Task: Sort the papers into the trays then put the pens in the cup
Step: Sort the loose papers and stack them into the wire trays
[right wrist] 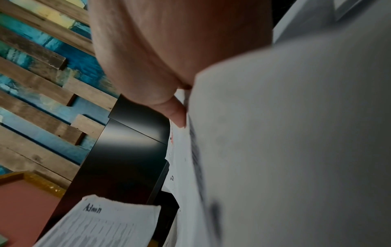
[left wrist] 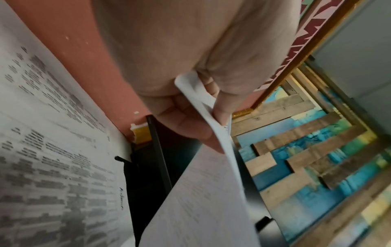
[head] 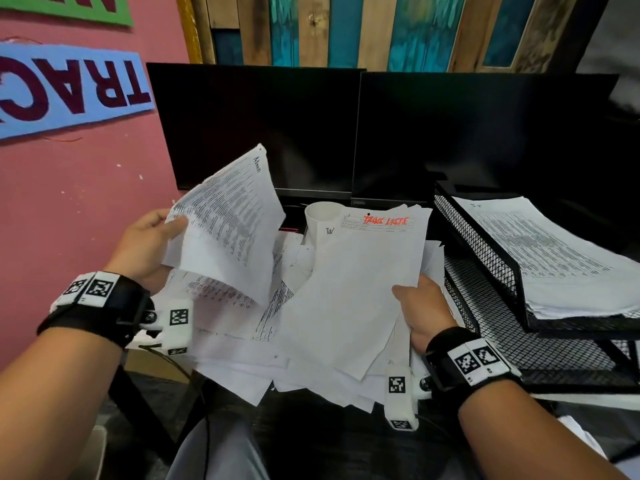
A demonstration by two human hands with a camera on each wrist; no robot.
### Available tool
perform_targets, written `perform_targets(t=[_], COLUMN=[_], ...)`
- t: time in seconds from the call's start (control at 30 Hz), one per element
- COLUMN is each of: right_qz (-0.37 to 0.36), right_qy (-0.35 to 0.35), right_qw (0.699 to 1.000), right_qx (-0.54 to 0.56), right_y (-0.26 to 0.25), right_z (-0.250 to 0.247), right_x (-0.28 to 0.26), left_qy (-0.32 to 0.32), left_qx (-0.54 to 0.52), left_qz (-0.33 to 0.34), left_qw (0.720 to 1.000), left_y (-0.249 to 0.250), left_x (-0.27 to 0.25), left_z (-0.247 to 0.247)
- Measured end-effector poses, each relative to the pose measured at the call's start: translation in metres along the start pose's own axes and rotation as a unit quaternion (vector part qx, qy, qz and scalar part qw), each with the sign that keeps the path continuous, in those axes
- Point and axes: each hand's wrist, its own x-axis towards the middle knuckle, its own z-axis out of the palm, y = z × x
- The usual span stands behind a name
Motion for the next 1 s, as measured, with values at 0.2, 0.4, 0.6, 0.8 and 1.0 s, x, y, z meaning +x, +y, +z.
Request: perform_targets(t=[0.2,0.4,0.6,0.8,1.0], right_qz=[0.013,0.026,0.042,0.042,0.021], right_qy=[-0.001,-0.009,-0.011,0.018,0.013], right_qw=[1.000,0.999,0.994,0.989,0.991], right_qx=[0.006,0.042,0.100,0.142,0.133], right_y=[0.000,-0.003,-0.010,-0.012,-0.014], right_z=[0.005,0.000,-0.006,-0.007,0.000], right_x=[-0.003,-0.005,-0.006,-0.005,-0.013], left_qy=[-0.079,-0.100,-0.080,-0.074,-0.115], left_qx=[-0.038,-0.031,0.083,0.123,0.154], left_qz=[0.003,-0.030,-0.110,-0.148,-0.139], left_qw=[0.996,0.994,0.987,0.979,0.971], left_y=[0.015,0.000,-0.048,-0.071,-0.073], left_x=[-0.018,-0.024,-0.041,-0.044,-0.054], left_z=[0.042,0.074,0.101,0.123,0.140])
